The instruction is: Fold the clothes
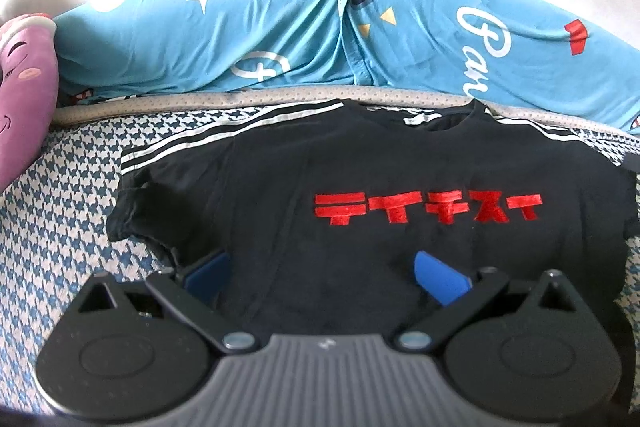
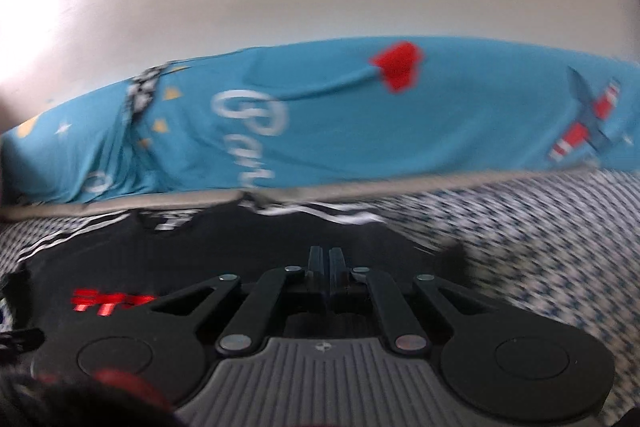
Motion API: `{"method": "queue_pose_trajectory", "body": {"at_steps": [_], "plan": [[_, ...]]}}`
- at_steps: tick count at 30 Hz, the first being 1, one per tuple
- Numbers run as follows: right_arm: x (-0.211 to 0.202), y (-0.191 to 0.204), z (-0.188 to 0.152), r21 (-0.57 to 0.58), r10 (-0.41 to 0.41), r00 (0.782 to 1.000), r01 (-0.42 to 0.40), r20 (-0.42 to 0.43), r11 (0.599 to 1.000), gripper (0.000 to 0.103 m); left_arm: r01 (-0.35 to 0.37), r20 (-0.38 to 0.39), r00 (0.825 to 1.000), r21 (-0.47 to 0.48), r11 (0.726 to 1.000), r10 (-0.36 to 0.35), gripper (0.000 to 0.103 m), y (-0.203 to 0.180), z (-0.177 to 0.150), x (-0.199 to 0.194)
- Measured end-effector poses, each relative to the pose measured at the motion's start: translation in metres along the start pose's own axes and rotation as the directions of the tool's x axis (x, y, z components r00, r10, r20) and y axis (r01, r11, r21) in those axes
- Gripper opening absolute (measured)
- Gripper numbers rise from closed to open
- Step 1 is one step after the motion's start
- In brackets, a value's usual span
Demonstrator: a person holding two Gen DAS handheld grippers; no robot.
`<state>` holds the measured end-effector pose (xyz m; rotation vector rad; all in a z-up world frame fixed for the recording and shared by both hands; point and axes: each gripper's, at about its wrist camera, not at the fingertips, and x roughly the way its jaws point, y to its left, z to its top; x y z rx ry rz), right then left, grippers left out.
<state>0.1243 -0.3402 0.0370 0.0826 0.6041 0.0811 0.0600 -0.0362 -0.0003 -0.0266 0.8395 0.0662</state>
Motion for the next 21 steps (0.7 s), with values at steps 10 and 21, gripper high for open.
{"method": "queue_pose_trajectory", "body": {"at_steps": [10,21], "plan": [[0.01,-0.067,-0.025,0.189,-0.06,0.996,0.073,-0.07,0.979,0.029,0.006,-0.003,1.0,0.036,0.999,-0.006,0.103,-0.013,-0.005,0.0],[0.034,-0.07,-0.035,0.268,-0.05,0.995,0.072,-0.09,0.961,0.042,0.015,-0.035,0.999,0.064,0.998,-0.013,0.103,-0.021,-0.012,0.007]]}}
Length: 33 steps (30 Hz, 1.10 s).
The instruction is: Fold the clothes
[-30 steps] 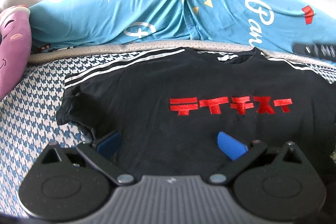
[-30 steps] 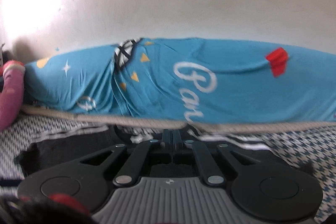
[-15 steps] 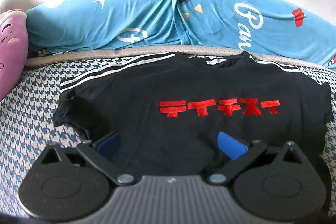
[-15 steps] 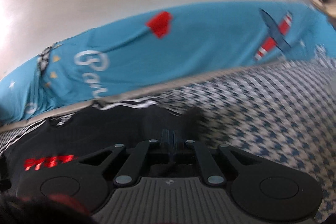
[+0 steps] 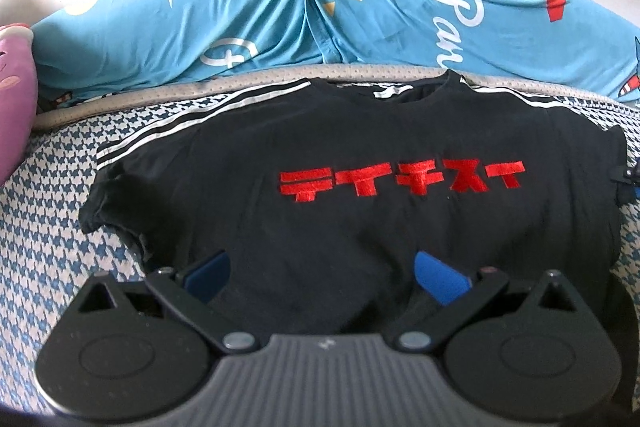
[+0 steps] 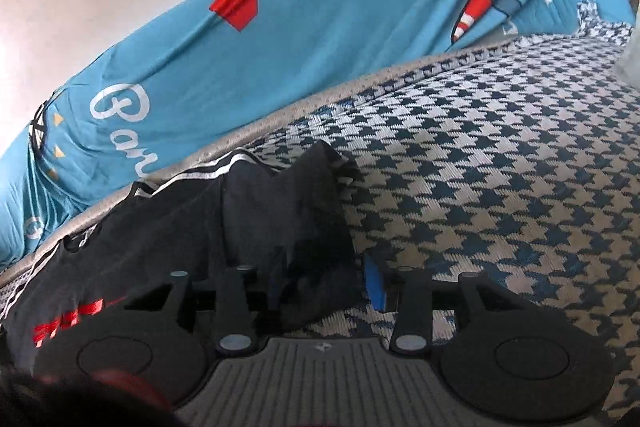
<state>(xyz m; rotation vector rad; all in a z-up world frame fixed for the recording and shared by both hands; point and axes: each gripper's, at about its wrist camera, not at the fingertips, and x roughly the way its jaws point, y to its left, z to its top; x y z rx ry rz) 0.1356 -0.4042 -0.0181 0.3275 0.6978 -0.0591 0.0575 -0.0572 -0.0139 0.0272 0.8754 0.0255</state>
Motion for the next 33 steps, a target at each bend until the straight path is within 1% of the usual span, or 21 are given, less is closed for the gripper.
{"method": "queue_pose_trajectory", "body": {"at_steps": [2,4,5,7,8,10,12,16,18,22,25,29,30,31,33], "plan": [[0.003,0.005,-0.001,-0.011,0.008,1.0,-0.008,0.002,1.0,0.04,-0.002,-0.002,1.0,0.002,1.0,0.002,0.103,-0.001,0.0,0.001],[0.005,0.012,-0.001,-0.032,0.02,1.0,-0.02,0.002,0.999,0.026,-0.004,-0.003,1.0,0.004,1.0,0.004,0.103,-0.001,0.0,0.001],[0.007,0.017,-0.001,-0.055,0.015,1.0,-0.015,0.0,0.998,0.015,-0.004,-0.003,1.0,0.005,1.0,0.004,0.103,-0.002,-0.001,0.001],[0.008,0.028,-0.002,-0.109,-0.029,1.0,0.029,0.003,0.994,0.014,-0.005,-0.003,1.0,0.009,1.0,0.005,0.103,-0.002,-0.001,0.001],[0.006,0.035,-0.003,-0.137,-0.063,0.998,0.064,0.013,0.988,0.012,-0.006,-0.003,1.0,0.011,1.0,0.006,0.103,-0.003,-0.001,0.001],[0.001,0.048,-0.003,-0.191,-0.137,0.99,0.143,0.046,0.971,0.011,-0.008,-0.005,1.0,0.015,1.0,0.008,0.103,-0.003,-0.001,0.001],[-0.005,0.061,-0.004,-0.233,-0.205,0.976,0.218,0.08,0.948,0.011,-0.011,-0.008,1.0,0.017,1.0,0.011,0.103,-0.004,-0.001,0.002],[-0.016,0.076,-0.005,-0.248,-0.315,0.94,0.34,0.135,0.907,0.011,-0.009,-0.006,1.0,0.023,1.0,0.009,0.103,-0.007,-0.002,0.0],[-0.02,0.078,-0.005,-0.242,-0.349,0.925,0.377,0.152,0.894,0.012,-0.006,-0.005,1.0,0.026,1.0,0.006,0.103,-0.008,-0.003,-0.001],[-0.027,0.076,-0.003,-0.205,-0.376,0.912,0.405,0.165,0.891,0.013,0.0,0.002,1.0,0.032,0.999,0.0,0.103,-0.009,-0.002,-0.005],[-0.032,0.075,-0.002,-0.198,-0.38,0.906,0.414,0.186,0.889,0.013,-0.003,0.007,1.0,0.031,1.0,0.002,0.103,-0.008,-0.002,-0.007],[-0.031,0.072,0.0,-0.18,-0.406,0.894,0.438,0.191,0.881,0.014,-0.006,0.007,1.0,0.028,1.0,0.006,0.103,-0.007,-0.002,-0.008],[-0.032,0.071,0.001,-0.173,-0.405,0.894,0.437,0.19,0.883,0.014,-0.007,0.007,1.0,0.028,1.0,0.007,0.103,-0.006,-0.001,-0.008],[-0.033,0.068,0.003,-0.165,-0.39,0.902,0.42,0.186,0.892,0.014,-0.007,0.006,1.0,0.026,1.0,0.007,0.103,-0.006,-0.001,-0.008],[-0.035,0.061,0.007,-0.147,-0.342,0.922,0.369,0.179,0.918,0.018,-0.005,0.005,1.0,0.019,1.0,0.005,0.103,-0.004,0.0,-0.008]]}}
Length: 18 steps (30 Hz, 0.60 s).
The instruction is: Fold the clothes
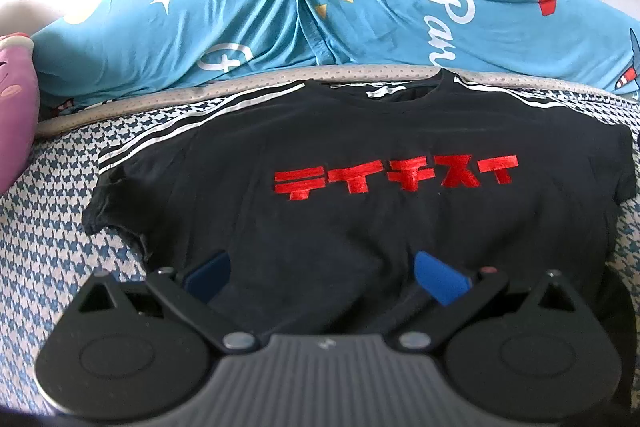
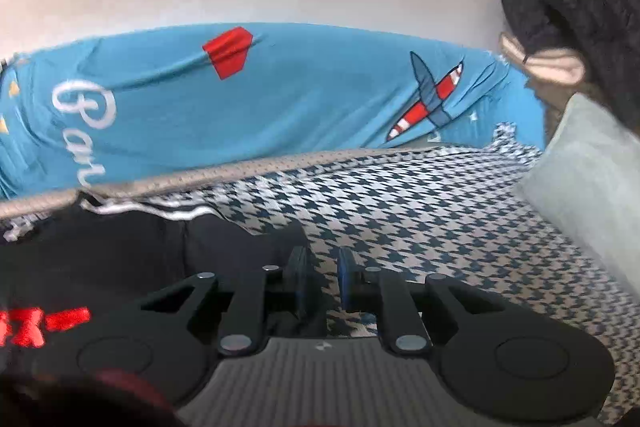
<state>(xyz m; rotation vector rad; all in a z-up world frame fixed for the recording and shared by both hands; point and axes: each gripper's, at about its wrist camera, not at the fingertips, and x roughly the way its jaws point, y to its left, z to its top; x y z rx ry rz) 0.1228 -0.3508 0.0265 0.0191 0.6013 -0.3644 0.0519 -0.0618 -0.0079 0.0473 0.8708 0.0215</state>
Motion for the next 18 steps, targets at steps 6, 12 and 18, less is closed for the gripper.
{"method": "queue_pose_trajectory", "body": {"at_steps": [6,12,18], "plan": [[0.009,-0.029,0.001,0.08,0.195,0.981,-0.194,0.0,0.978,0.018,0.001,0.001,1.0,-0.002,1.0,-0.001,0.103,0.002,0.0,-0.001],[0.018,-0.048,0.0,0.136,0.311,0.95,-0.31,0.013,0.941,0.02,-0.003,0.004,1.0,-0.003,1.0,0.003,0.103,0.003,0.0,-0.002],[0.031,-0.056,-0.004,0.147,0.328,0.944,-0.328,0.024,0.933,0.029,0.001,0.003,1.0,-0.017,1.0,-0.001,0.103,0.006,0.001,-0.002]]}}
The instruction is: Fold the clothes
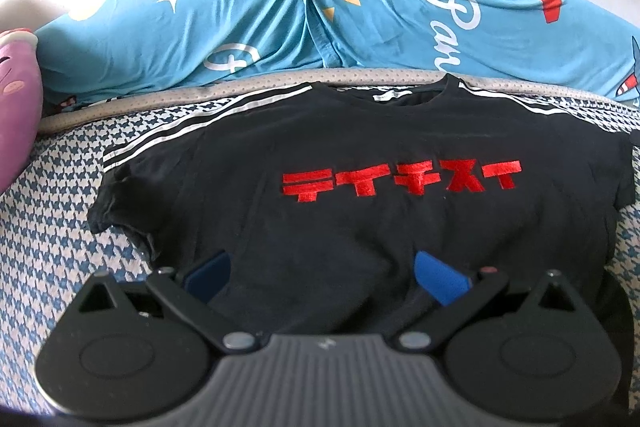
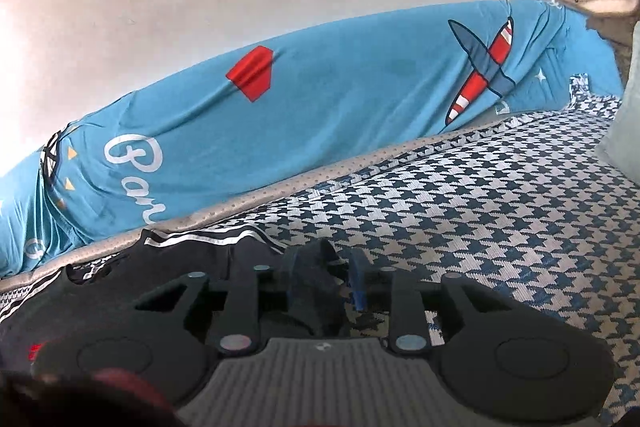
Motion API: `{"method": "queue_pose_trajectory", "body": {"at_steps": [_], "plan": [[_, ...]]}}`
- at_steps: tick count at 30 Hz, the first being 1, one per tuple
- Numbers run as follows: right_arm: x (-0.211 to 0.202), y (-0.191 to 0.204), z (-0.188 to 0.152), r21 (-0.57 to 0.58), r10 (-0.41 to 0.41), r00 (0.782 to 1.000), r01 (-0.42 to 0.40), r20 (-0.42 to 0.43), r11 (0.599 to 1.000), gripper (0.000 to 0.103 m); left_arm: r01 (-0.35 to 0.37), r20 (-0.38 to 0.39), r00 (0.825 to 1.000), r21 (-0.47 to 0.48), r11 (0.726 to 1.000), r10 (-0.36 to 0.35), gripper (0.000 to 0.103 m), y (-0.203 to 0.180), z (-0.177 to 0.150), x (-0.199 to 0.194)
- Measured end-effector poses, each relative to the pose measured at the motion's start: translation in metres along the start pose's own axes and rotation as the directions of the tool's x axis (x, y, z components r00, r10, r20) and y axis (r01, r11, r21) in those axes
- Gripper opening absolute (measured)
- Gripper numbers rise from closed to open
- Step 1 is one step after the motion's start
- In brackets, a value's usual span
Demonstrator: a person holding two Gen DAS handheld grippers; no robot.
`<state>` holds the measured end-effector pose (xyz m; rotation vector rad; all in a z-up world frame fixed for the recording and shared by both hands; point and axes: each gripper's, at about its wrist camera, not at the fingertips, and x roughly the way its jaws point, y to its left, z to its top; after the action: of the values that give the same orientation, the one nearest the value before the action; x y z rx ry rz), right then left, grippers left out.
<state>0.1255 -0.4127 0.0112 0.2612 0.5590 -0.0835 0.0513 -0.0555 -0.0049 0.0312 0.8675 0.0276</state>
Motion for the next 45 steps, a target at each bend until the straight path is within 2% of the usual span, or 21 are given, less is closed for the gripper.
{"method": "queue_pose_trajectory", "body": {"at_steps": [10,14,19,20,22,23,24,27,30,32,35,39,42,45], "plan": [[0.021,-0.017,0.002,0.179,0.032,0.999,-0.034,0.013,0.983,0.048,0.008,-0.012,1.0,-0.026,1.0,-0.008,0.103,0.005,0.0,0.004],[0.032,-0.014,-0.001,0.182,0.037,0.999,-0.034,-0.013,0.983,0.053,0.008,-0.02,1.0,-0.032,0.999,-0.009,0.103,0.005,0.0,0.007],[0.046,-0.01,-0.011,0.171,0.066,0.997,-0.057,-0.049,0.984,0.053,0.01,-0.024,1.0,-0.031,0.999,-0.011,0.103,0.005,0.0,0.009],[0.047,-0.008,-0.012,0.165,0.07,0.996,-0.061,-0.05,0.984,0.051,0.01,-0.024,1.0,-0.03,1.0,-0.011,0.103,0.006,-0.001,0.009],[0.048,-0.004,-0.014,0.15,0.075,0.996,-0.067,-0.047,0.986,0.036,0.01,-0.024,1.0,-0.029,1.0,-0.01,0.103,0.005,-0.001,0.009],[0.048,-0.002,-0.014,0.143,0.085,0.995,-0.077,-0.051,0.987,0.024,0.01,-0.024,1.0,-0.028,1.0,-0.011,0.103,0.005,-0.001,0.009],[0.047,0.0,-0.014,0.135,0.097,0.994,-0.089,-0.054,0.987,0.02,0.01,-0.025,1.0,-0.028,1.0,-0.011,0.103,0.005,-0.001,0.009],[0.041,0.01,-0.011,0.09,0.14,0.989,-0.136,-0.041,0.987,0.011,0.009,-0.022,1.0,-0.029,1.0,-0.009,0.103,0.005,-0.001,0.008],[0.033,0.02,-0.008,0.04,0.185,0.982,-0.184,-0.026,0.982,0.011,0.009,-0.021,1.0,-0.034,0.999,-0.009,0.103,0.006,0.0,0.008],[0.029,0.028,-0.007,-0.013,0.244,0.969,-0.245,-0.033,0.97,0.011,0.007,-0.02,1.0,-0.034,0.999,-0.008,0.103,0.005,-0.001,0.007],[0.024,0.042,-0.009,-0.085,0.353,0.931,-0.361,-0.092,0.929,0.011,0.008,-0.018,1.0,-0.033,0.999,-0.008,0.103,0.005,-0.001,0.007],[0.017,0.044,-0.009,-0.103,0.45,0.881,-0.466,-0.147,0.879,0.012,0.01,-0.015,1.0,-0.035,0.999,-0.01,0.103,0.005,-0.001,0.005],[0.013,0.048,-0.017,-0.147,0.458,0.868,-0.487,-0.193,0.861,0.012,0.008,-0.013,1.0,-0.04,0.999,-0.009,0.103,0.007,0.0,0.004],[0.013,0.055,-0.027,-0.178,0.474,0.844,-0.522,-0.252,0.834,0.012,0.008,-0.013,1.0,-0.045,0.999,-0.009,0.103,0.007,0.001,0.003]]}}
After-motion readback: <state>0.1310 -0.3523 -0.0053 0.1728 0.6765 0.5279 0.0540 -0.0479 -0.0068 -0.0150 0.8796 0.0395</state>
